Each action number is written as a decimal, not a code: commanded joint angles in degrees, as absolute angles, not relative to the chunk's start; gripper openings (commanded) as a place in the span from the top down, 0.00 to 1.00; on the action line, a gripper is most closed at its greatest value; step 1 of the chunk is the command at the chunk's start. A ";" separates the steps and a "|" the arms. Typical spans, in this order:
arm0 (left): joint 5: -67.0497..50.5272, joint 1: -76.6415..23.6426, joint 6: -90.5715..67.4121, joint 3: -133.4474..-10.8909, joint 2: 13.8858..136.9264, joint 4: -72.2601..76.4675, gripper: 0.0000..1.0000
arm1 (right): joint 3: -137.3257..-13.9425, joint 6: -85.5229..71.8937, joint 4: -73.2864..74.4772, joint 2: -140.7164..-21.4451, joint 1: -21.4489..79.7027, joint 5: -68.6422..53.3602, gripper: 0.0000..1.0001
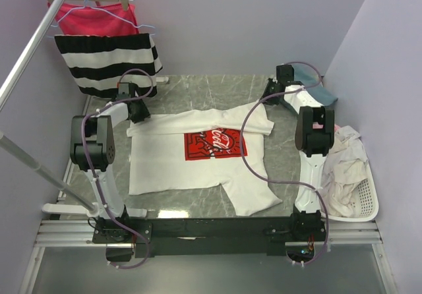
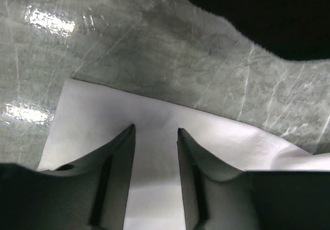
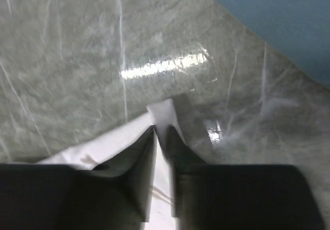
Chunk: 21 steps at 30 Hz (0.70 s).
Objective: Fold and stack the t-shirts
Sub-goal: Fold the flattened tshirt in 1/3 of the way
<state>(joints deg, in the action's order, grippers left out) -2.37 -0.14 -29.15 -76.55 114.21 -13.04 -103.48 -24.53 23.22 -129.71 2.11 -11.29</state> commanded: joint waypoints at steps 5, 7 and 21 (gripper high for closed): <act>-1.50 -0.09 -28.21 -79.09 117.42 -14.40 0.99 | -105.81 -24.96 23.11 -129.81 0.44 -11.51 1.00; -0.88 -0.09 -27.86 -79.54 118.12 -14.94 0.99 | -105.74 -25.13 23.12 -129.55 0.26 -10.38 1.00; 4.74 5.36 -28.48 -79.10 116.72 -15.03 0.99 | -82.28 -31.64 3.99 -110.84 -7.99 -1.31 1.00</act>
<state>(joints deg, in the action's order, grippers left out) -0.78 2.98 -29.30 -78.74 116.64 -13.52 -85.84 -29.71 14.57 -118.24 -6.28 -7.18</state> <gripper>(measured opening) 0.015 0.008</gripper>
